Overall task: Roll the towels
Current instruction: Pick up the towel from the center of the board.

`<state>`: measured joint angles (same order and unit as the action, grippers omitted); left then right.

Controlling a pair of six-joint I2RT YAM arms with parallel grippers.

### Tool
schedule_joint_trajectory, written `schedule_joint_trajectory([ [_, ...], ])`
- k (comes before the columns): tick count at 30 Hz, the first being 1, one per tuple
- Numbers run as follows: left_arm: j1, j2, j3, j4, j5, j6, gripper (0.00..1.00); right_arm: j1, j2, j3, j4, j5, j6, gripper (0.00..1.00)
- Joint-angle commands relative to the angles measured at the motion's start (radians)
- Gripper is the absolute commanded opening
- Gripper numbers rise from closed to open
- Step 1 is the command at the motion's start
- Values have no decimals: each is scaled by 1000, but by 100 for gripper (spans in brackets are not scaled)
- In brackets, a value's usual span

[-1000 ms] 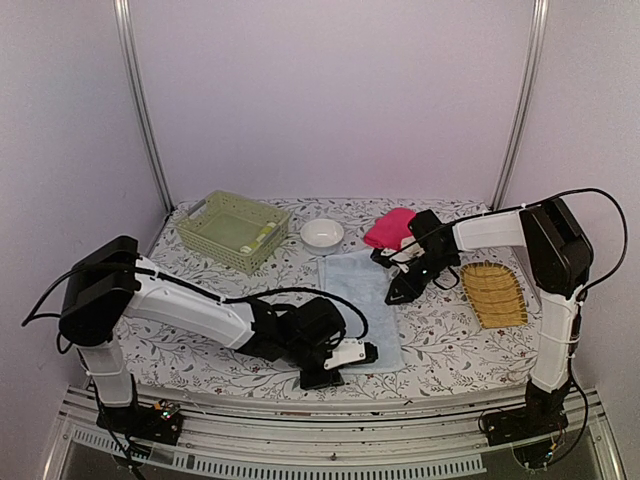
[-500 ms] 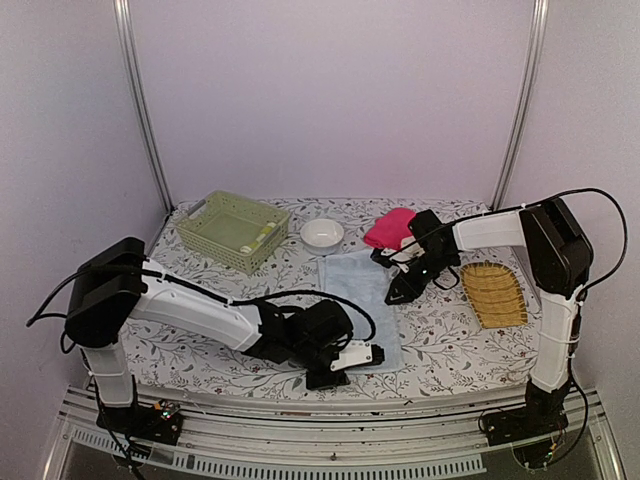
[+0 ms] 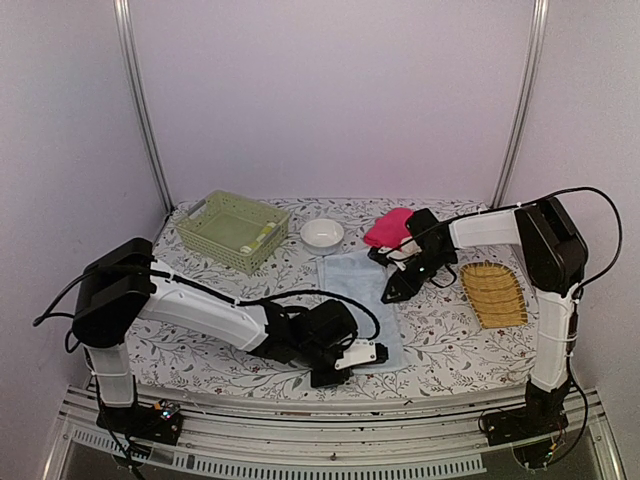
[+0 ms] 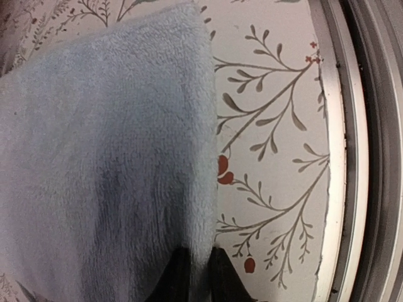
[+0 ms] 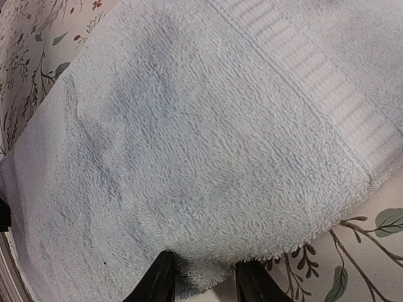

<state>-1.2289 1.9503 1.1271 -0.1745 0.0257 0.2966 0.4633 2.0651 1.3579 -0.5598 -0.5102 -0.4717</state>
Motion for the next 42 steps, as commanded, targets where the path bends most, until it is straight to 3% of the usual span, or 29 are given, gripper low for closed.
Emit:
schedule_joint_trajectory([
  [1,2,28,-30,-78,-20,1,11,14,56,42,-51,4,-1,37],
  [5,3,-40,-58,-80,15,-22,1,18,86,110,-83,-17,6,37],
  [12,3,-134,-88,-75,118,-86,0,22,50,148,-159,-84,10,37],
  [18,36,-90,-31,-96,240,-137,0,-7,-197,61,-206,-151,-4,39],
  [25,139,-51,7,-77,498,-250,0,-1,-604,-225,-169,-236,-127,41],
  [31,194,4,69,-78,685,-340,0,182,-807,-478,-124,-158,-344,42],
  [35,233,64,74,-43,782,-445,0,283,-773,-507,-68,-81,-309,44],
  [39,270,76,32,47,856,-550,0,409,-720,-568,80,119,-266,50],
  [42,281,81,9,89,881,-590,0,441,-683,-584,139,119,-245,51],
])
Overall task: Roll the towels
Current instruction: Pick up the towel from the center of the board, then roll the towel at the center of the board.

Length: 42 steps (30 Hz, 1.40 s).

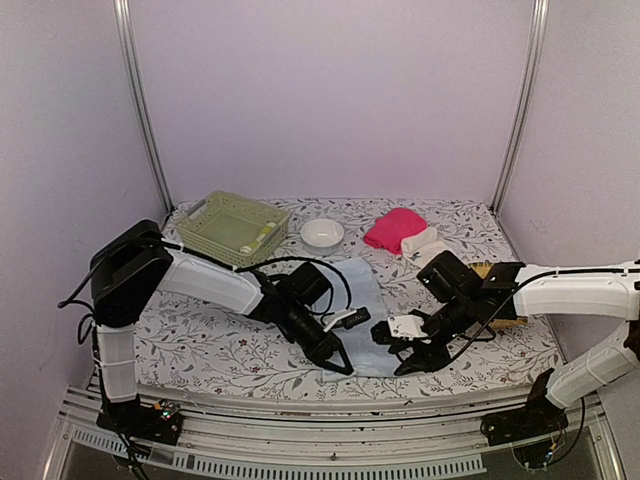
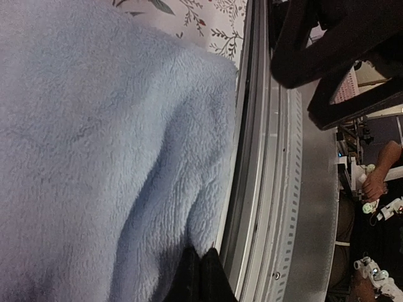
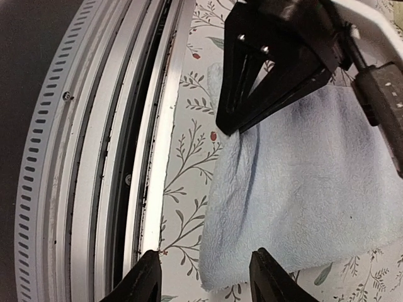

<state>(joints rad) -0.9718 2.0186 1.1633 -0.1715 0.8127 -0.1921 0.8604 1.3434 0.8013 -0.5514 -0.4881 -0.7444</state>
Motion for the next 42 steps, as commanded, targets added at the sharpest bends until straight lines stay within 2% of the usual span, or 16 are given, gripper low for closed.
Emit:
schedule_joint_trajectory([
  [1,28,12,-40,107,100,-121,0,50,48,-33,146,80,33,51],
  [7,58,16,-83,210,153,-205,0,89,113,-30,243,155,67,51],
  [19,85,40,-123,321,209,-274,0,91,207,5,223,55,82,51],
  [21,89,44,-124,328,213,-274,0,90,232,17,224,62,97,45],
  [25,94,34,-150,359,219,-276,0,84,265,42,196,44,109,22],
  [30,101,7,-217,438,203,-287,0,49,270,62,175,2,127,9],
  [33,101,-15,-258,497,192,-279,1,6,284,97,117,-97,124,5],
  [36,100,-104,-354,593,112,-266,30,-25,322,139,37,-196,99,4],
  [37,97,-141,-389,626,77,-247,36,-31,348,153,12,-223,96,4],
  [39,84,-217,-463,691,-18,-199,44,-39,385,180,-27,-277,93,4],
  [42,38,-291,-519,706,-157,-106,49,-53,436,209,-66,-336,99,3],
])
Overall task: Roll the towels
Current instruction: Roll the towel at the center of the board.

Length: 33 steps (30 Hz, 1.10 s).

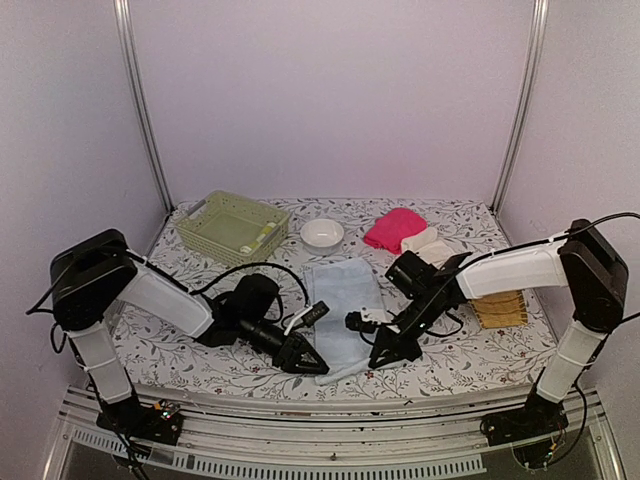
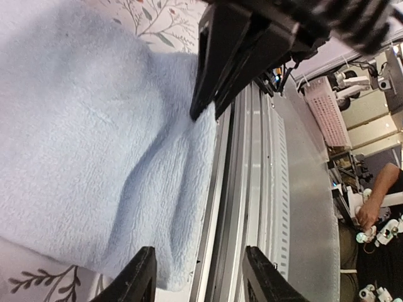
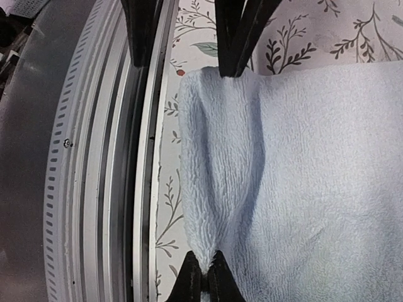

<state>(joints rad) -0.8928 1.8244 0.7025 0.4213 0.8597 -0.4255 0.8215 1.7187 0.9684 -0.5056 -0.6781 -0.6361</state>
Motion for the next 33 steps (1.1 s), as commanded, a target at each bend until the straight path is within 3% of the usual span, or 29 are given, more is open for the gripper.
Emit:
schedule_joint_trajectory([
  [1,-72,-110,-60,91,-253,177,50,-20,75,52,-123,-156,-7,3],
  [5,-197,-111,-21,-22,-465,352,52,-64,120,88,-157,-217,-1,3],
  [14,-272,-29,64,-56,-690,454,51,-102,188,126,-206,-292,-13,4],
  [18,-275,19,118,-95,-678,488,41,-105,208,129,-217,-304,-22,4],
  [22,-276,29,146,-143,-655,496,20,-109,213,124,-224,-303,-31,4],
  [26,-271,16,162,-207,-618,480,5,-122,222,128,-240,-319,-36,4],
  [29,-248,9,193,-283,-538,464,0,-135,241,145,-272,-346,-40,4],
  [33,-212,28,283,-483,-300,492,1,-146,272,179,-366,-383,-53,4],
])
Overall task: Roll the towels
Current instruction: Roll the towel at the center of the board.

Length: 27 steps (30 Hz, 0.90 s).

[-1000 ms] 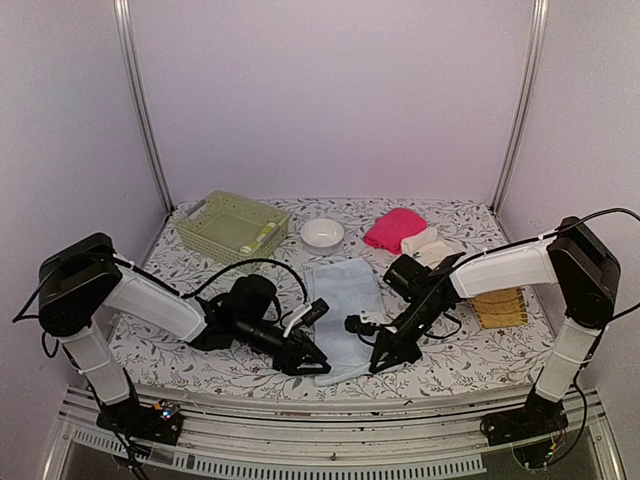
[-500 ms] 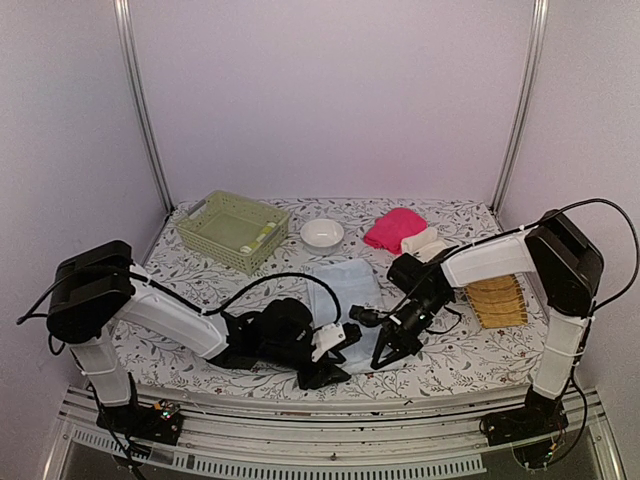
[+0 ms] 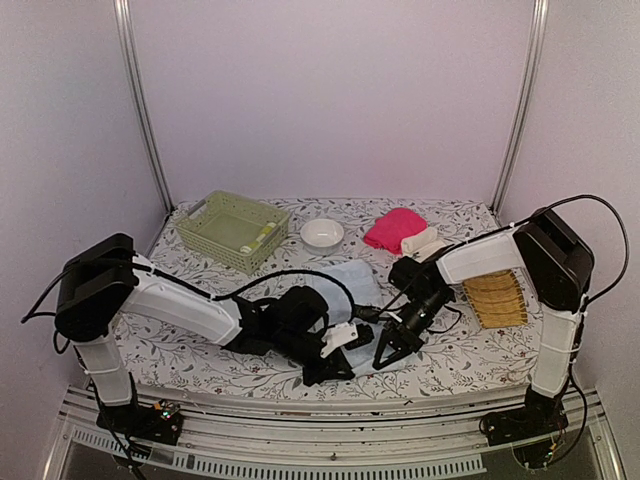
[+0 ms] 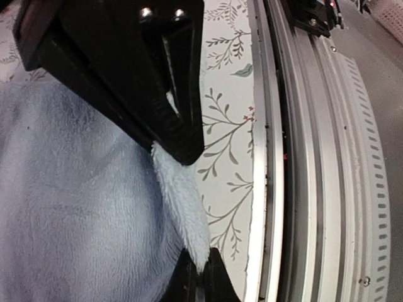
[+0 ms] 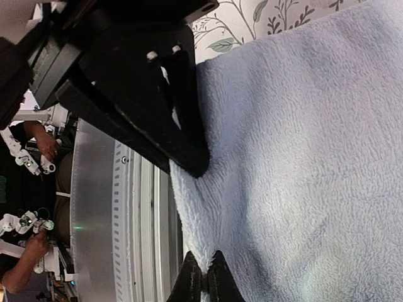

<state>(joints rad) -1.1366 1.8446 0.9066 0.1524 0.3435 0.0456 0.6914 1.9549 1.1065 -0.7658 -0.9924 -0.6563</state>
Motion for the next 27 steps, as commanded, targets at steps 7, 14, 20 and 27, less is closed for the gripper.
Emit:
schedule_joint_trajectory([
  [7,125,85,146,-329,364,11,0,-29,132,80,-202,-72,-87,4],
  [14,170,186,194,-338,299,-51,1,-51,211,86,-173,-43,-34,3],
  [20,169,171,147,-338,221,-57,12,-62,266,94,-151,-20,32,3],
  [27,83,-92,-37,-188,-80,-24,37,-63,299,112,-161,-2,72,3],
])
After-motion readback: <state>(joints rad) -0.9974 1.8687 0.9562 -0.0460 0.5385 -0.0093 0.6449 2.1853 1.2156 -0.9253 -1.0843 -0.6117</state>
